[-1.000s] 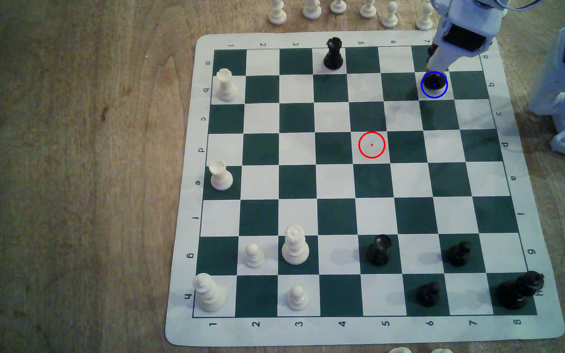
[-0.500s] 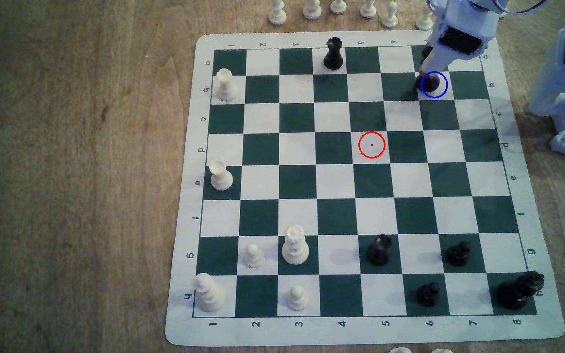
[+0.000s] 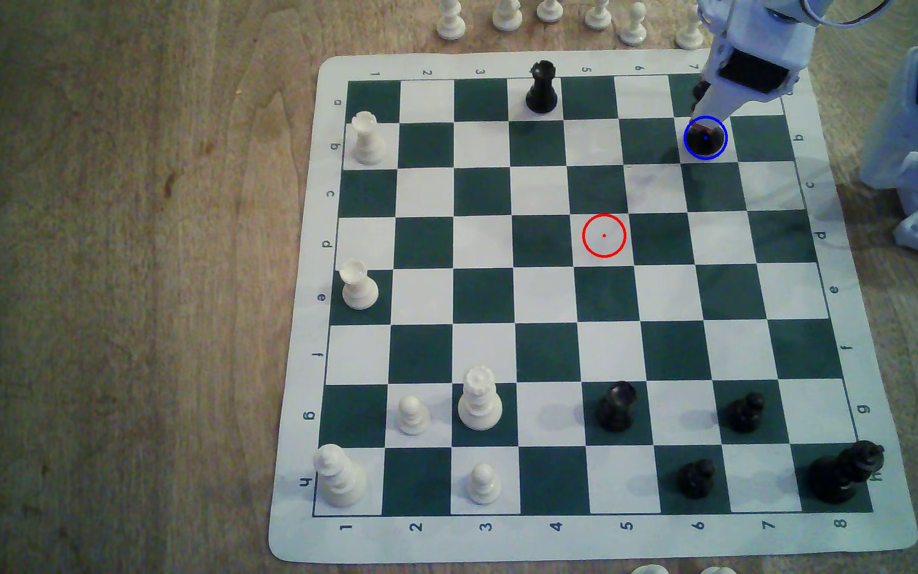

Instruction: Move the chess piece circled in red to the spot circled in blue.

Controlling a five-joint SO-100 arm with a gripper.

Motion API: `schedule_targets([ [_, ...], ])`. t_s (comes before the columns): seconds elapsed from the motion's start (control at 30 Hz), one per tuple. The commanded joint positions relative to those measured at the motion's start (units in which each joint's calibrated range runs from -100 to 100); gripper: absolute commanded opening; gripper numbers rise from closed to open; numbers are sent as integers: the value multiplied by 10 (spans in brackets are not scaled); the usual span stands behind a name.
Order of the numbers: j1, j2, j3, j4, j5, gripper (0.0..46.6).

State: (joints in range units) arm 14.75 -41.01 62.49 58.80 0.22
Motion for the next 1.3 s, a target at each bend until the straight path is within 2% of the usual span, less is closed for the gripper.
schedule_targets([
  [0.0,2,-15,-8,-9,-1,180],
  [0.07,4,-19,-7,-13,-1,213],
  [0.37,9,-37,2,-11,1,213],
  [0.57,14,-75,2,52,7,212],
  [0.77,-3,-144,-7,116,-4,212],
  [0.83,-13,-191,-1,139,-15,212],
  [0.93,-19,-252,2,170,-17,211],
  [0.97,-23,-275,4,176,-20,200],
  [1.0,-31,-322,20,172,-26,169],
  [1.03,-42,-345,38,150,-40,154],
  [1.07,-52,-373,65,120,-52,112],
  [1.1,-60,-402,96,96,-53,107],
  [1.13,-76,-446,157,20,-64,20],
  [1.17,-81,-464,189,-33,-72,2],
  [1.27,-82,-499,239,-183,-91,2],
])
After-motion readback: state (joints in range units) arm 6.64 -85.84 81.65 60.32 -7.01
